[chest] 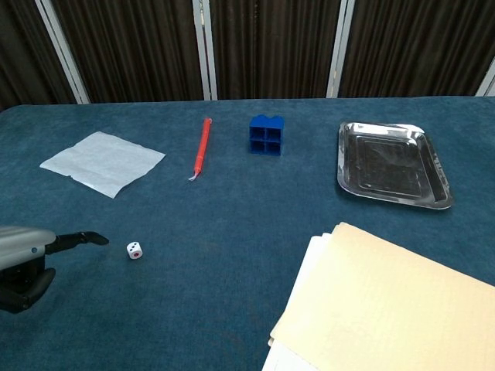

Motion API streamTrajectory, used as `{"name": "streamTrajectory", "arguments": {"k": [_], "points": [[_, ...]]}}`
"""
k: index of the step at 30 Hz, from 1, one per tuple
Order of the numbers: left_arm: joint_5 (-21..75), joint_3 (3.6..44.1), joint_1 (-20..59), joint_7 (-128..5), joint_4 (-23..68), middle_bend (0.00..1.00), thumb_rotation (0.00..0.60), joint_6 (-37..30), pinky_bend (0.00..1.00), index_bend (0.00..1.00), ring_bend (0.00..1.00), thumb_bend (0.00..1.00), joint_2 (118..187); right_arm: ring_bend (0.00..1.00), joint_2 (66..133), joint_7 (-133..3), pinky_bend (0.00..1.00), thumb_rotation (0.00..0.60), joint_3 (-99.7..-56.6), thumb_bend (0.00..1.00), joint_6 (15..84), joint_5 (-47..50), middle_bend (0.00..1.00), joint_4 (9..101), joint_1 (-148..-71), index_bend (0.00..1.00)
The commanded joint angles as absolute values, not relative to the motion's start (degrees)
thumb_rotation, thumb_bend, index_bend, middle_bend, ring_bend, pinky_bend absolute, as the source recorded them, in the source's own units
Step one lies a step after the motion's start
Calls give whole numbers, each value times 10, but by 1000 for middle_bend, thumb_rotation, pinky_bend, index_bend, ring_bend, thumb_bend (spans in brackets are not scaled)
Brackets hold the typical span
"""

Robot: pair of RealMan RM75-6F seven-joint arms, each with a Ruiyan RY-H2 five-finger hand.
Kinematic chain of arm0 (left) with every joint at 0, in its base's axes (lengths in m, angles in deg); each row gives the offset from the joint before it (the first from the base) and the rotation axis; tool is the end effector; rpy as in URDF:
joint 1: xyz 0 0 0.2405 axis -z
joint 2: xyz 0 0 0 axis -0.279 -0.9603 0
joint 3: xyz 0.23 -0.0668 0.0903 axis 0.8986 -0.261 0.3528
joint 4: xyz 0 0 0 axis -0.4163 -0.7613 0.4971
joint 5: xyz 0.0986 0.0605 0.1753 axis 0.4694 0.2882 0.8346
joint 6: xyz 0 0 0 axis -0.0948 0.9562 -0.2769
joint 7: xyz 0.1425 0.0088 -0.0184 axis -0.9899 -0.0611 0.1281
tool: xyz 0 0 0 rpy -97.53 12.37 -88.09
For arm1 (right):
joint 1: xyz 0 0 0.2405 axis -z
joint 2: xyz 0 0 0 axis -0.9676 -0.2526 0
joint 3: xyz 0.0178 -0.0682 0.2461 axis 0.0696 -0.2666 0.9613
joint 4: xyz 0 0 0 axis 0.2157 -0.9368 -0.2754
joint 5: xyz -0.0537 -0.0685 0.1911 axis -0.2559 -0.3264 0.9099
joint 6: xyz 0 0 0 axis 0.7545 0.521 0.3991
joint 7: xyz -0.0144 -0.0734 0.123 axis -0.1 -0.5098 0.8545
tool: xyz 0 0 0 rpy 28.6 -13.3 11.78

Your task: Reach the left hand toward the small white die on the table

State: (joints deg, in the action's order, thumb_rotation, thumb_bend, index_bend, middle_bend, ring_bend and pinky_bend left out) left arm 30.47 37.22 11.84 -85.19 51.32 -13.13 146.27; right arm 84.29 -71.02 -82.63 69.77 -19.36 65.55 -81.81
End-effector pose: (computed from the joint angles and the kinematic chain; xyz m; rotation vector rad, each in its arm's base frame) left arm -0.2360 0.2156 -0.0012 -1.9757 -1.2001 -0.5554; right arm -0.3277 -0.2019 0.1559 1.3748 -0.7766 0.8186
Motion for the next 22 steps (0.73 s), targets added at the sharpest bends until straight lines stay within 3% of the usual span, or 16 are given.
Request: {"name": "streamTrajectory", "arguments": {"k": [1, 6, 8, 10, 12, 14, 18, 22], "points": [[371, 371, 88, -790, 518, 982, 600, -73, 1000, 0, 974, 905, 1430, 0, 843, -710, 0, 600, -827, 0, 697, -194, 0, 656, -818, 0], [428, 359, 59, -730, 517, 971, 600, 1, 1000, 2, 959, 902, 1396, 0, 843, -712, 0, 600, -828, 0, 697, -198, 0, 659, -820, 0], [438, 350, 48, -726, 514, 905, 600, 30, 990, 4, 887, 858, 1392, 0, 842, -712, 0, 600, -829, 0, 698, -201, 0, 660, -820, 0], [453, 338, 33, -727, 504, 646, 600, 77, 724, 2, 619, 578, 1397, 0, 842, -712, 0, 600, -829, 0, 699, -203, 0, 662, -820, 0], [460, 328, 14, -730, 496, 163, 600, 121, 160, 0, 145, 124, 1405, 0, 841, -712, 0, 600, -830, 0, 701, -206, 0, 664, -820, 0], [456, 321, -1, -741, 497, 0, 600, 150, 0, 0, 0, 1, 1408, 0, 840, -710, 0, 600, -830, 0, 703, -209, 0, 666, -820, 0], [448, 313, -29, -767, 517, 0, 600, 197, 0, 0, 0, 0, 1397, 0, 836, -705, 0, 600, -832, 0, 708, -217, 0, 671, -820, 0], [441, 309, -41, -746, 532, 0, 600, 203, 0, 0, 0, 0, 1378, 0, 833, -702, 0, 600, -833, 0, 713, -223, 0, 675, -819, 0]]}}
